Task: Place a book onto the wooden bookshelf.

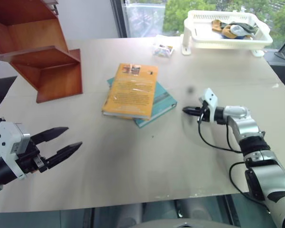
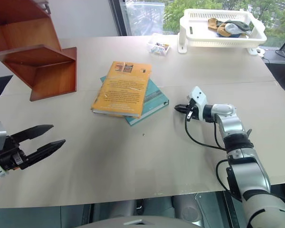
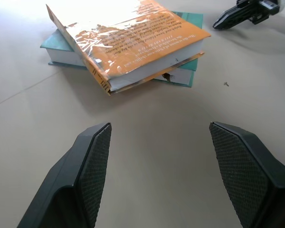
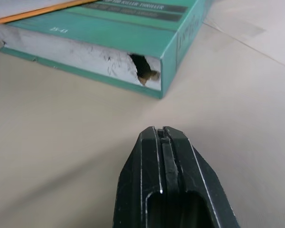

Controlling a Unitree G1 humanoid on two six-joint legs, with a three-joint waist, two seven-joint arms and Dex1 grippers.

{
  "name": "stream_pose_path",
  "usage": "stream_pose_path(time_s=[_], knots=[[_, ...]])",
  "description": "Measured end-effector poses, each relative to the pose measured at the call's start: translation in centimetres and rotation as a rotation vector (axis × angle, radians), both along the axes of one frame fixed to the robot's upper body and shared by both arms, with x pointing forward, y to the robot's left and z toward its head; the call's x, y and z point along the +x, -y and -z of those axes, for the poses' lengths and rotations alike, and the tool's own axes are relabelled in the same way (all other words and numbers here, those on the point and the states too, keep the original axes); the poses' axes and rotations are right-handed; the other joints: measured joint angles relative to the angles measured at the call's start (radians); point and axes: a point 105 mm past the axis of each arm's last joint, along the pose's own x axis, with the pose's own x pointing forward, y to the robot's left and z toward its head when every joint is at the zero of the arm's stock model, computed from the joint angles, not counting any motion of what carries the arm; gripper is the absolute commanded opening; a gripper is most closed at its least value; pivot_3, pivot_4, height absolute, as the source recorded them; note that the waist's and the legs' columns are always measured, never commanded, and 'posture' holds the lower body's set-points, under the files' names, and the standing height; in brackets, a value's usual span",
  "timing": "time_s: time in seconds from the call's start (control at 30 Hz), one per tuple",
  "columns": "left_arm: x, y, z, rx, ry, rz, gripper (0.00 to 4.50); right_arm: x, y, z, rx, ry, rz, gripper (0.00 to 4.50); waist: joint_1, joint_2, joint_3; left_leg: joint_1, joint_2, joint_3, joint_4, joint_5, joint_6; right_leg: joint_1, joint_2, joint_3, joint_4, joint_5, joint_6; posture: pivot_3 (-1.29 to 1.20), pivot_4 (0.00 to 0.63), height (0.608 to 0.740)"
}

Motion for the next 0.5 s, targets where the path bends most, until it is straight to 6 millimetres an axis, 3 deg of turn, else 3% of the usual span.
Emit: stream_pose_path(time_s=[0.2,0.3,0.37,0.5], knots=[[0.2,0.1,-0.2,-0.001,0.011,0.006,3.48,0.2,-1.4,-0.8,0.069,-0.003,0.049,0.07,0.004,0.0,0.0,0.0,0.0,0.0,0.0,0.0,0.0,0.0,0.0,0.0,0.0,0.0,0.0,0.0,0.15,0.74],[0.2,0.2,-0.1,-0.002,0.009,0.009,3.48,0.4,-1.7,-0.7,0.076,-0.006,0.073,0.87,0.005,0.0,0.0,0.0,0.0,0.0,0.0,0.0,0.0,0.0,0.0,0.0,0.0,0.0,0.0,0.0,0.15,0.74],[0.2,0.2,-0.1,-0.002,0.011,0.01,3.48,0.7,-1.8,-0.7,0.08,0.004,0.102,1.68,0.005,0.0,0.0,0.0,0.0,0.0,0.0,0.0,0.0,0.0,0.0,0.0,0.0,0.0,0.0,0.0,0.15,0.74],[0.2,0.2,-0.1,0.003,0.009,0.009,3.48,1.2,-1.8,-0.8,0.079,0.037,0.154,1.68,0.005,-0.001,0.0,0.0,0.0,0.0,0.0,0.0,0.0,0.0,0.0,0.0,0.0,0.0,0.0,0.0,0.15,0.74]])
